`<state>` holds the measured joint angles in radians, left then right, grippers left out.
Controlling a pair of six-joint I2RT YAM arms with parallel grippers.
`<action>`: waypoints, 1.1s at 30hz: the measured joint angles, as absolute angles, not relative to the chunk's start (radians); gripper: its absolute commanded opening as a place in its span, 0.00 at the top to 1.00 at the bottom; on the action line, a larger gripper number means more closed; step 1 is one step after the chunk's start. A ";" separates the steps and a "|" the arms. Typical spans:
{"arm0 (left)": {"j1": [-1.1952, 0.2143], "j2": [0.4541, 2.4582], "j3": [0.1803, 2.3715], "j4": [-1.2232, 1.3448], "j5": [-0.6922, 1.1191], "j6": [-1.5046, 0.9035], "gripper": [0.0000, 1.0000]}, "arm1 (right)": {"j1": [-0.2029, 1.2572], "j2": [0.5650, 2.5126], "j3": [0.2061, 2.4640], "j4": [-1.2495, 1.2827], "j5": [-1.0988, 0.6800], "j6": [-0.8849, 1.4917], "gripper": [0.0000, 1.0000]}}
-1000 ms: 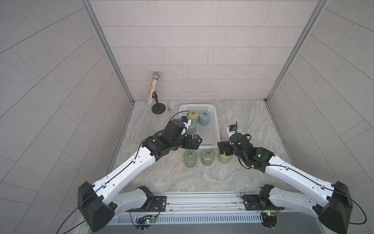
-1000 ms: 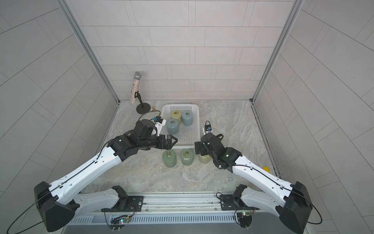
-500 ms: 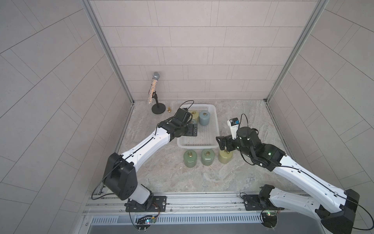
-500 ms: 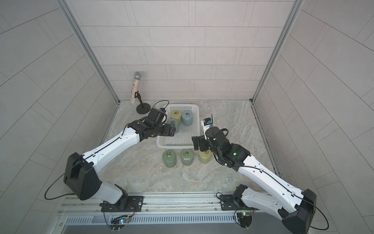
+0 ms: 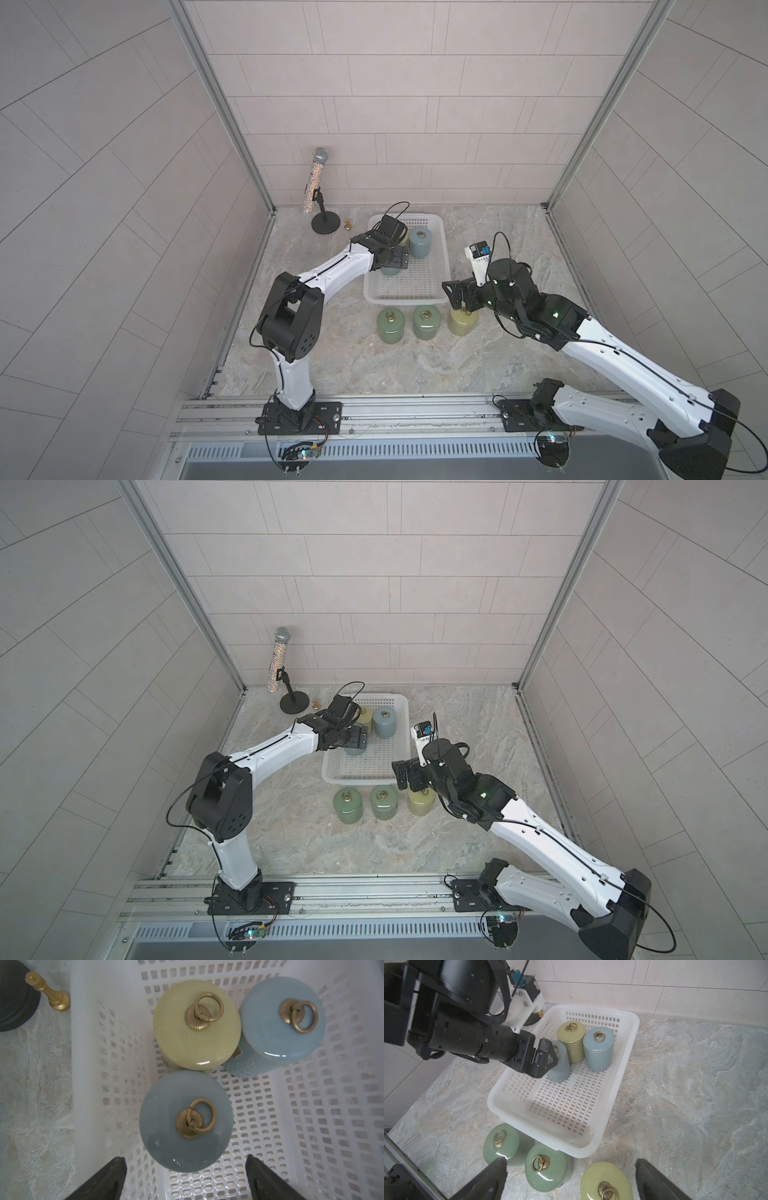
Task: Take the tea canister out of the basket
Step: Pick up the tea canister from the basket.
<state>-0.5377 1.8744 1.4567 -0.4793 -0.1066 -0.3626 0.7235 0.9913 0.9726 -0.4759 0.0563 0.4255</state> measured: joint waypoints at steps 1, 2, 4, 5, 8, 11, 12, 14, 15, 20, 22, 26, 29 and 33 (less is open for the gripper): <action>-0.535 1.888 1.462 -0.475 -0.108 -0.361 0.01 | 0.723 0.995 0.973 -0.476 0.056 0.425 0.00; -0.533 1.901 1.468 -0.471 -0.109 -0.361 0.01 | 0.723 1.000 0.974 -0.476 0.054 0.425 0.00; -0.527 1.924 1.477 -0.459 -0.109 -0.360 0.00 | 0.721 1.012 0.980 -0.476 0.051 0.424 0.00; -0.525 1.934 1.482 -0.458 -0.107 -0.360 0.00 | 0.719 1.017 0.982 -0.476 0.049 0.422 0.00; -0.523 1.962 1.496 -0.437 -0.101 -0.358 0.00 | 0.714 1.033 0.989 -0.476 0.045 0.421 0.00; -0.523 1.981 1.501 -0.418 -0.101 -0.356 0.00 | 0.706 1.042 0.991 -0.476 0.041 0.418 0.00; -0.523 1.986 1.504 -0.414 -0.099 -0.354 0.00 | 0.704 1.044 0.991 -0.475 0.039 0.418 0.00; -0.523 1.995 1.510 -0.408 -0.101 -0.347 0.00 | 0.698 1.049 0.991 -0.475 0.033 0.418 0.00; -0.523 2.002 1.517 -0.407 -0.105 -0.345 0.00 | 0.695 1.052 0.991 -0.475 0.031 0.418 0.00; -0.524 2.033 1.538 -0.392 -0.125 -0.334 0.00 | 0.687 1.061 0.991 -0.474 0.023 0.418 0.00; -0.525 2.048 1.546 -0.389 -0.130 -0.331 0.00 | 0.686 1.063 0.991 -0.474 0.019 0.418 0.00; -0.528 2.075 1.552 -0.387 -0.133 -0.327 0.00 | 0.684 1.067 0.991 -0.472 0.003 0.418 0.00; -0.530 2.091 1.554 -0.396 -0.138 -0.322 0.00 | 0.680 1.074 0.991 -0.467 -0.030 0.416 0.00; -0.530 2.109 1.569 -0.403 -0.141 -0.320 0.00 | 0.678 1.104 0.994 -0.455 -0.093 0.411 0.00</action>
